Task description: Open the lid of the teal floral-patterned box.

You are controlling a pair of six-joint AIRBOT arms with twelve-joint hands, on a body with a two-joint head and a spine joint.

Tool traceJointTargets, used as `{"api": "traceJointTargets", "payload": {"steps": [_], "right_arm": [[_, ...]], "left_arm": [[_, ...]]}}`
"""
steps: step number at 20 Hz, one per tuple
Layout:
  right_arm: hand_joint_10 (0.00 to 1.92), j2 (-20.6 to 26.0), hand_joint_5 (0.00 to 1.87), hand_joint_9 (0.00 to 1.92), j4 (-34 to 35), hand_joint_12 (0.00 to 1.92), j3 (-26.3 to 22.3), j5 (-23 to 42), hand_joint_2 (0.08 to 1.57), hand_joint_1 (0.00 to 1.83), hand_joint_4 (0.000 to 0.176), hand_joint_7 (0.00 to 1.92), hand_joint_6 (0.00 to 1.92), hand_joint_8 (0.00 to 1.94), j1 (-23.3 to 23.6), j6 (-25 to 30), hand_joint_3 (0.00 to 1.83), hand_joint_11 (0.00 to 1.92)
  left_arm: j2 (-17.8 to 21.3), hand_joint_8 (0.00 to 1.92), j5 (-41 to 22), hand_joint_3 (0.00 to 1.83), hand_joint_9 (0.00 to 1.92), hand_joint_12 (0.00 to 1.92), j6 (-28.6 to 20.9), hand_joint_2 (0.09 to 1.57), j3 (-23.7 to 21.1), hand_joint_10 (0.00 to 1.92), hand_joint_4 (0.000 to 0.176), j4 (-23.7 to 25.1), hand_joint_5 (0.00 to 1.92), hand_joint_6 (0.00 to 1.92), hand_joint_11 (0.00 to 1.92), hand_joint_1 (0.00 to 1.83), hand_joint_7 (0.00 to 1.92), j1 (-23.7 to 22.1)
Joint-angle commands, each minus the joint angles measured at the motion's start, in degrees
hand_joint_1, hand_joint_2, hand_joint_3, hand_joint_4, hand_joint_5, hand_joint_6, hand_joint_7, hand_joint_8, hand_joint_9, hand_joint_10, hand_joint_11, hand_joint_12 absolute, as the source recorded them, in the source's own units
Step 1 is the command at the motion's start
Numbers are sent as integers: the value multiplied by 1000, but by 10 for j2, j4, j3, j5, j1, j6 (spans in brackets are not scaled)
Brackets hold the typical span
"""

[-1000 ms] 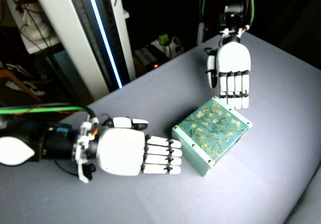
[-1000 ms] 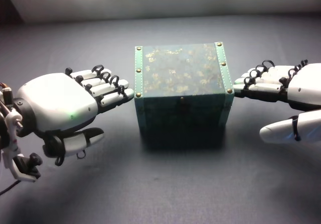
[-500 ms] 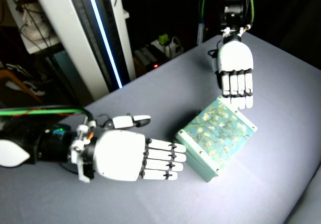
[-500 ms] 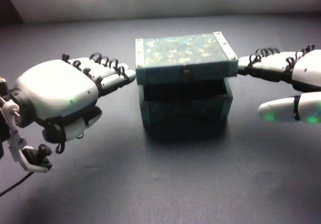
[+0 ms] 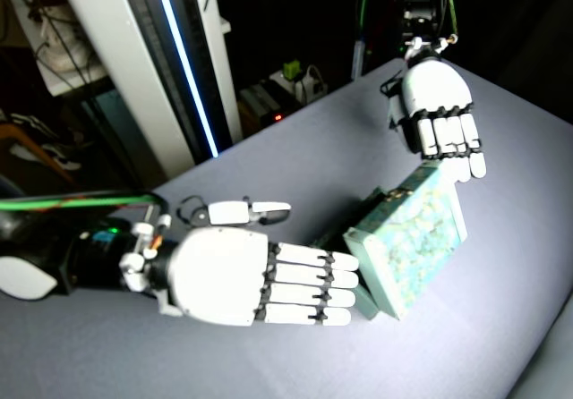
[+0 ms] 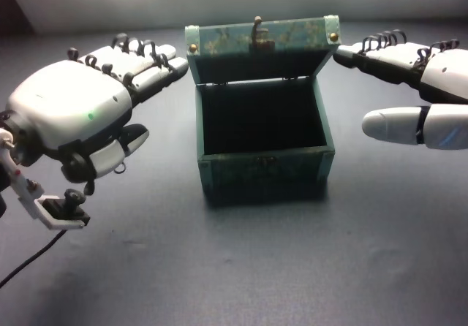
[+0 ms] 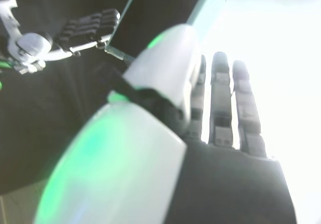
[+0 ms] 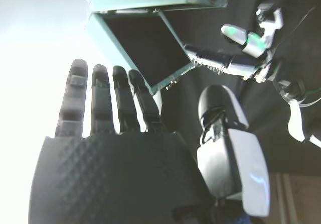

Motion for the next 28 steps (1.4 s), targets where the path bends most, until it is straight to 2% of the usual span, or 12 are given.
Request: {"api": "traceJointTargets", "payload": {"steps": [1,4,10,13,14,15,18,21,23,24,27,28], "right_arm": [[2,-7,58,60,8,28,1,103,1246,0,0,76,4,4,9,5,0,71],[0,-18,57,51,21,24,14,104,1249,0,0,65,2,0,10,5,0,63],[2,-38,76,68,43,28,39,103,1233,0,0,69,7,1,19,5,0,80],[0,-48,88,58,44,27,52,91,1261,0,0,66,9,0,33,5,5,78],[0,-53,87,53,44,25,58,85,1255,0,0,63,8,0,38,5,1,74],[7,-57,91,71,44,27,63,79,1281,0,0,80,7,6,42,5,12,77],[3,-61,107,66,48,23,75,68,1296,0,0,84,11,6,50,5,16,65],[0,-53,111,21,55,2,75,68,1286,0,0,76,9,1,50,5,7,13],[0,-49,110,11,62,0,74,68,1294,0,0,71,7,0,50,5,10,5],[7,-47,104,28,65,12,74,68,1319,0,0,74,3,1,50,5,19,30],[3,-43,98,22,74,10,73,68,1298,0,0,64,0,0,50,2,6,25],[0,-43,100,15,77,7,73,68,1253,0,28,64,1,0,50,0,0,19]], "left_arm": [[-9,0,-102,2,142,116,-3,1534,0,32,3,19,0,0,246,879,0,-6],[-16,7,-103,0,80,25,0,1481,9,9,0,12,30,6,33,1146,33,-16],[-38,3,-87,0,95,34,13,1505,35,2,0,-13,75,1,83,892,92,-36],[-49,0,-75,6,112,35,18,1499,49,2,0,-21,76,6,100,585,104,-47],[-51,0,-72,0,109,34,20,1436,53,0,0,-25,69,3,104,197,98,-50],[-54,1,-70,11,116,35,21,1561,56,0,0,-28,73,3,125,875,103,-53],[-56,4,-69,13,95,35,34,1562,61,0,0,-40,89,3,128,963,80,-59],[-49,2,-78,0,91,24,41,1435,61,2,0,-53,101,3,93,1414,82,-55],[-42,1,-89,0,89,20,41,1420,59,1,0,-65,97,1,84,1490,77,-49],[-38,2,-96,0,81,13,41,1507,58,9,0,-69,89,7,69,1080,88,-46],[-29,2,-102,9,61,9,42,1546,56,1,0,-77,57,2,58,840,58,-43],[-27,2,-103,4,69,5,47,1539,56,2,0,-81,61,1,51,892,66,-43]]}}
